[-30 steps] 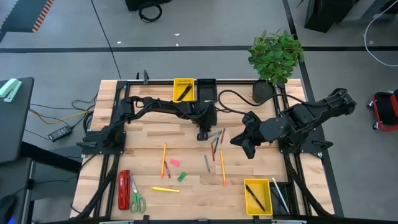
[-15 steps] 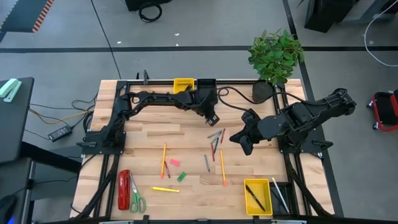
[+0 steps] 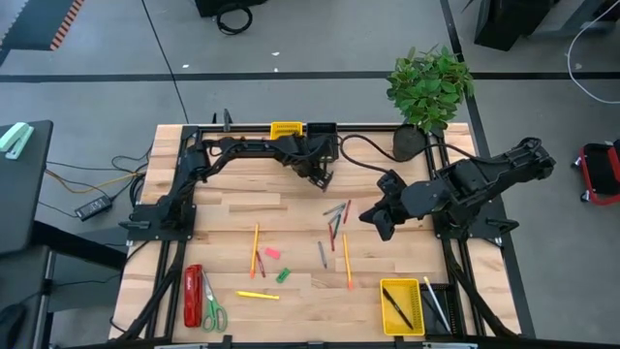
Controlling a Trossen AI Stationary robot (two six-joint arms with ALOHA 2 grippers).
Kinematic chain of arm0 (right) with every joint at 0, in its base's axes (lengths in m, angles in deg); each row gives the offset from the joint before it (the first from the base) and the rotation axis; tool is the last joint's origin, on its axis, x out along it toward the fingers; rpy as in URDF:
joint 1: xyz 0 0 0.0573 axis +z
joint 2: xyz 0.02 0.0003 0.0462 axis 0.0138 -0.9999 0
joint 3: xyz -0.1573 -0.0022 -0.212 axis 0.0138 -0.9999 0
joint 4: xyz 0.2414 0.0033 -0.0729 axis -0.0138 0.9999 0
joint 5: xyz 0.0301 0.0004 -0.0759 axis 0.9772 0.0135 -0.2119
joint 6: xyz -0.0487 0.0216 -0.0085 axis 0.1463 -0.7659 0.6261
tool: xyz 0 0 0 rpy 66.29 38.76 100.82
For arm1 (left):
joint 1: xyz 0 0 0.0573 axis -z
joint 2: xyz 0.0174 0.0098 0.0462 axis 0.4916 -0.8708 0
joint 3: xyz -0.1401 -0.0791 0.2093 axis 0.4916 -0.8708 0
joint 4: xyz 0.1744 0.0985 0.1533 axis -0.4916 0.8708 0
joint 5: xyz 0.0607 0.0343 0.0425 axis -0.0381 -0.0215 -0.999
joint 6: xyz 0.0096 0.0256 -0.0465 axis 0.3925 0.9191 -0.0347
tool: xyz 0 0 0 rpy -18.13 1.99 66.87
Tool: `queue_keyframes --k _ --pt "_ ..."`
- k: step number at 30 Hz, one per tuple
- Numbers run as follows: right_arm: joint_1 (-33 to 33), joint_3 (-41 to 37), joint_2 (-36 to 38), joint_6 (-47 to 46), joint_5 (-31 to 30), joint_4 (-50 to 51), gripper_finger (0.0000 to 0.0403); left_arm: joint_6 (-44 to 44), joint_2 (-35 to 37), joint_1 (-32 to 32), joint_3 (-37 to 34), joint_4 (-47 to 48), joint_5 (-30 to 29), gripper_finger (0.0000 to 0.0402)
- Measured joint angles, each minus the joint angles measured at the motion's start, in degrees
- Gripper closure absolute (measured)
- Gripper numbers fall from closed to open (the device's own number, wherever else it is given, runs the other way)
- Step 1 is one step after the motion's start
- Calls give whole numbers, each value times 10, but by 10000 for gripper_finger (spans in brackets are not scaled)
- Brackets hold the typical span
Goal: Sort crayons/erasers/pens/pencils in bins
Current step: Put the top green crayon into the bottom yellow bin
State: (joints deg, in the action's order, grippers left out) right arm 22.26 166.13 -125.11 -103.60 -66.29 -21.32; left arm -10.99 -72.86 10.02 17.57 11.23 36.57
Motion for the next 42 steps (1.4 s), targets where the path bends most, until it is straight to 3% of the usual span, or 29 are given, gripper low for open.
queue_keyframes --k 8,14,26,33,42 --pt "0 0 6 2 2 15 361 -74 9 47 2 -44 11 184" --pt "0 0 17 5 4 57 361 -99 -17 76 2 -91 -24 191" --pt "0 0 39 13 12 117 361 -102 -38 58 4 -105 -31 193" --pt "0 0 44 33 12 154 361 -49 -39 59 3 -91 -43 229" --pt "0 0 44 110 11 247 361 -32 -40 56 3 -79 -55 313"
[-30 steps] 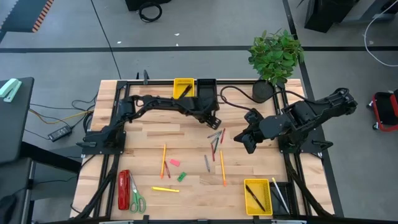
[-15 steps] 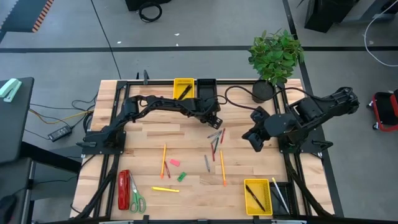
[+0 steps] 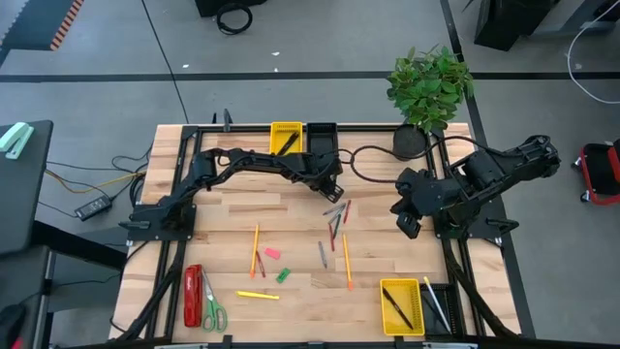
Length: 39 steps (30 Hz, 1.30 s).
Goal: Sort crayons/erasers/pens/pencils in bins
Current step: Put the top green crayon into the bottom yellow bin, then move the black pen from the bottom yellow bin to the top yellow bin
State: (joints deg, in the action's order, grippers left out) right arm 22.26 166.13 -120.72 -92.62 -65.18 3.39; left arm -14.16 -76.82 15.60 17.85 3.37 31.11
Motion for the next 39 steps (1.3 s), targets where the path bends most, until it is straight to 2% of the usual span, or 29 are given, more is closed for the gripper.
queue_keyframes --k 7,14,18,23,39 --pt "0 0 0 31 -1 7 361 -5 0 -2 0 10 49 386" --pt "0 0 0 38 -33 6 361 -15 8 -4 0 23 81 375" --pt "0 0 0 38 -62 6 361 -11 18 -10 17 51 102 391" --pt "0 0 0 49 -98 6 361 16 23 -18 79 90 115 397" --pt "0 0 0 44 -105 7 361 80 26 -22 324 239 121 392"
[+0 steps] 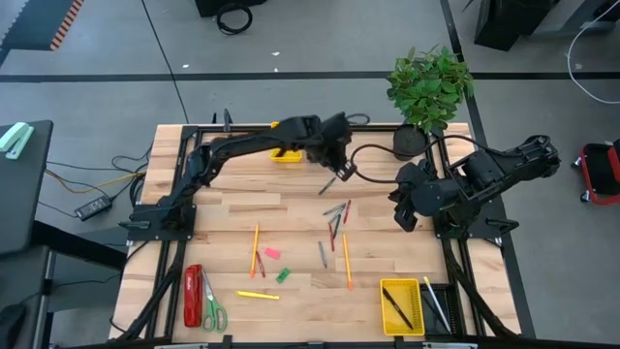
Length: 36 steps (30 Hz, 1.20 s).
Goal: Sort crayons/erasers/pens/pencils in bins
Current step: Move the black pen from the bottom yellow bin to the top yellow bin
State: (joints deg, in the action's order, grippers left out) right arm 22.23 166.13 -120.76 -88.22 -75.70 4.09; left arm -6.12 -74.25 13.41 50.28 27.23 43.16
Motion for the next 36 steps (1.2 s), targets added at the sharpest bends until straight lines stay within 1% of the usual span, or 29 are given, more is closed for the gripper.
queue_keyframes --k 2,6,8,10,13,15,19,21,25,28,32,36 --pt "0 0 0 12 0 1 361 1 0 -9 30 17 -5 396" --pt "0 0 0 32 -1 17 361 22 2 -33 63 17 -32 392" --pt "0 0 0 31 -15 27 361 36 2 -50 67 18 -36 390" --pt "0 0 0 13 -34 30 361 41 2 -67 67 23 -36 393" --pt "0 0 0 -12 -68 30 361 70 2 -87 67 43 -36 396" --pt "-1 0 0 -21 -74 30 361 87 2 -95 63 53 -29 390" --pt "-13 0 0 -35 -76 30 361 113 -1 -92 48 78 34 363" --pt "-24 0 0 -48 -76 30 361 114 -1 -82 38 93 49 349" --pt "-50 0 0 -63 -77 29 361 114 -1 -54 1 107 41 317" --pt "-64 0 0 -64 -77 29 361 97 -1 -35 -38 78 32 286" --pt "-77 0 0 -61 -76 27 361 53 -1 -17 -81 35 31 244" --pt "-88 0 0 -31 -58 27 361 30 -1 -10 -128 4 31 214"
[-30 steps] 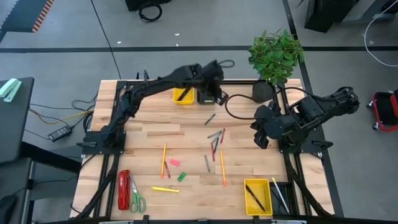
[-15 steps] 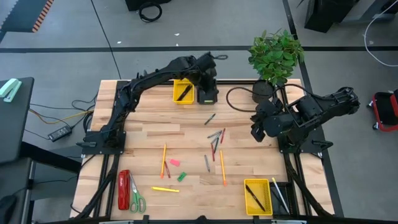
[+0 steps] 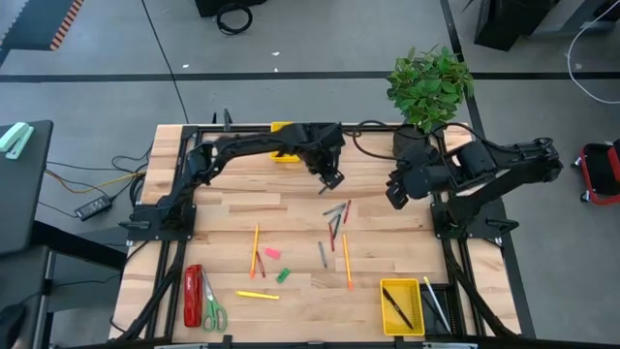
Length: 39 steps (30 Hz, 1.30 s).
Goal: Sort crayons/erasers/pens/pencils in bins
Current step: Move the black pen from the bottom yellow bin to the top yellow bin
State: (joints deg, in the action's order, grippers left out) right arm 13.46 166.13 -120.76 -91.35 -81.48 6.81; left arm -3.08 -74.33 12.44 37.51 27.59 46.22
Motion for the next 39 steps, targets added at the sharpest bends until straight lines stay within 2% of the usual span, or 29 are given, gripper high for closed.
queue_keyframes --k 4,8,15,20,27,32,39 --pt "-13 0 0 15 26 -1 361 -4 0 6 -45 -23 0 201" --pt "-24 0 0 4 50 -10 361 -7 0 9 -92 -59 1 205" --pt "-25 0 0 -34 149 -9 361 -9 0 11 -126 -98 0 218" --pt "-25 0 0 -56 189 -7 361 -11 0 12 -129 -125 -1 216" --pt "-25 0 0 -125 289 69 361 -11 0 11 -129 -127 -2 218" --pt "-13 0 0 -132 367 59 356 -17 3 12 -116 -106 9 220" --pt "80 0 -3 -210 369 23 298 -42 90 40 -86 -102 -2 231"
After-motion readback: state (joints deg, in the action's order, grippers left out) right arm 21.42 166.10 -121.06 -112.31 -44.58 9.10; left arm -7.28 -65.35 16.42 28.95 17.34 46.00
